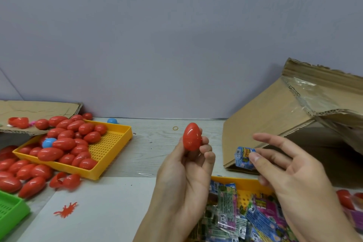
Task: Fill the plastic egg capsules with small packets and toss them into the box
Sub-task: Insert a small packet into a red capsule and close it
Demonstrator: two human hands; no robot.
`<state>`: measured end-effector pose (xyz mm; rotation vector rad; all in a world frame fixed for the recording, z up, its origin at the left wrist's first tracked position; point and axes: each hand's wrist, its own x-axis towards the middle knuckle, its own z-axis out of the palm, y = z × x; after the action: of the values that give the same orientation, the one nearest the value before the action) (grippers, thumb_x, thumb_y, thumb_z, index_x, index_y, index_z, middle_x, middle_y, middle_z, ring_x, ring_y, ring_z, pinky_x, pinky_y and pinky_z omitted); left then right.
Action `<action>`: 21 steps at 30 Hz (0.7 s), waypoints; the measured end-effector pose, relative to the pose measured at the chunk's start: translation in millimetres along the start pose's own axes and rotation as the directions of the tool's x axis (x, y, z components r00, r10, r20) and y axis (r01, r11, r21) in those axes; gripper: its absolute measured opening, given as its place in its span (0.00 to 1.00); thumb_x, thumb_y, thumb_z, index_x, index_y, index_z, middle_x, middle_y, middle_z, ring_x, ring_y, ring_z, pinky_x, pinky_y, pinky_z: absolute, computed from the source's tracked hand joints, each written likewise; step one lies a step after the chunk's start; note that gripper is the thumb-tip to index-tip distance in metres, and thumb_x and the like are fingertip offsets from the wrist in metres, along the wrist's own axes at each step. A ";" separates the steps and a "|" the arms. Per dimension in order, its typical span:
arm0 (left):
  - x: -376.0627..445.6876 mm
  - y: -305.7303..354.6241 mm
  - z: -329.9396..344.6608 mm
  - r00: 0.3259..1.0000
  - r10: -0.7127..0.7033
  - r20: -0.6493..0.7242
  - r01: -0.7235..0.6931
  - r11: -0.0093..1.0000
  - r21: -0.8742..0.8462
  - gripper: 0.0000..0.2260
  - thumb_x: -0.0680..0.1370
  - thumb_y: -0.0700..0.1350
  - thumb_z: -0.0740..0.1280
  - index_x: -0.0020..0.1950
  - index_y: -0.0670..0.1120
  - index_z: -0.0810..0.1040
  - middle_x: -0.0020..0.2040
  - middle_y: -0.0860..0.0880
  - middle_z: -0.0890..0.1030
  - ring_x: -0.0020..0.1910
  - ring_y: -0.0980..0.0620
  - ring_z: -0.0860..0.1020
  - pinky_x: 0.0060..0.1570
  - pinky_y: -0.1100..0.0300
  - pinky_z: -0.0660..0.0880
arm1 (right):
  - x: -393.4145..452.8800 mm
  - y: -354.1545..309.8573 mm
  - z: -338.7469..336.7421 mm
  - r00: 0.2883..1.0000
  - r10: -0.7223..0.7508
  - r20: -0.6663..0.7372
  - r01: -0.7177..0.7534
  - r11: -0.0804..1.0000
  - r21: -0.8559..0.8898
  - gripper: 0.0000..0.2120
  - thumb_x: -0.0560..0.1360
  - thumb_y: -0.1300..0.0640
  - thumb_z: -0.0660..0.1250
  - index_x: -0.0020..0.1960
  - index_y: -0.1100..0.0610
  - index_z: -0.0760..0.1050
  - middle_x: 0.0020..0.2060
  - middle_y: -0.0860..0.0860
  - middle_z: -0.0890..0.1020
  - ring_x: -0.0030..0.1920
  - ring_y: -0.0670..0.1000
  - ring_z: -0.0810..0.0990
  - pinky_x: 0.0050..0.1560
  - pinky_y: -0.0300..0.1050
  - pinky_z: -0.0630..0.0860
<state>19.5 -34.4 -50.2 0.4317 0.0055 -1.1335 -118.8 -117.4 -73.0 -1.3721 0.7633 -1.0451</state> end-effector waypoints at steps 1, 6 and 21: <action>0.1 -0.6 -0.1 1.000 0.015 -0.011 -0.015 1.000 0.013 0.12 0.76 0.40 0.64 0.54 0.33 0.77 0.39 0.40 0.78 0.29 0.50 0.76 0.28 0.62 0.78 | 0.1 -0.1 0.0 1.000 0.000 -0.002 0.000 1.000 0.001 0.18 0.71 0.63 0.73 0.48 0.38 0.81 0.38 0.49 0.86 0.32 0.43 0.82 0.33 0.30 0.76; 2.7 -3.9 -1.2 0.981 0.186 -0.059 -0.175 0.973 0.150 0.15 0.79 0.44 0.65 0.57 0.32 0.75 0.47 0.35 0.80 0.39 0.44 0.84 0.33 0.61 0.80 | 0.9 0.2 -0.6 1.000 -0.003 -0.008 0.003 1.000 0.000 0.18 0.72 0.65 0.72 0.47 0.40 0.82 0.38 0.49 0.86 0.31 0.43 0.82 0.33 0.30 0.76; 2.1 -11.8 -11.1 0.859 0.429 0.281 -0.433 0.314 0.845 0.08 0.78 0.43 0.69 0.43 0.55 0.83 0.41 0.55 0.83 0.36 0.56 0.82 0.33 0.64 0.76 | -0.1 0.0 1.2 1.000 -0.010 -0.009 0.010 1.000 -0.026 0.15 0.72 0.68 0.72 0.49 0.48 0.81 0.38 0.47 0.86 0.33 0.42 0.82 0.31 0.30 0.74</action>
<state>12.4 -36.7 -64.8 1.3193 -0.7384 -0.4789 -117.7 -116.8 -72.9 -1.3954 0.7801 -1.0536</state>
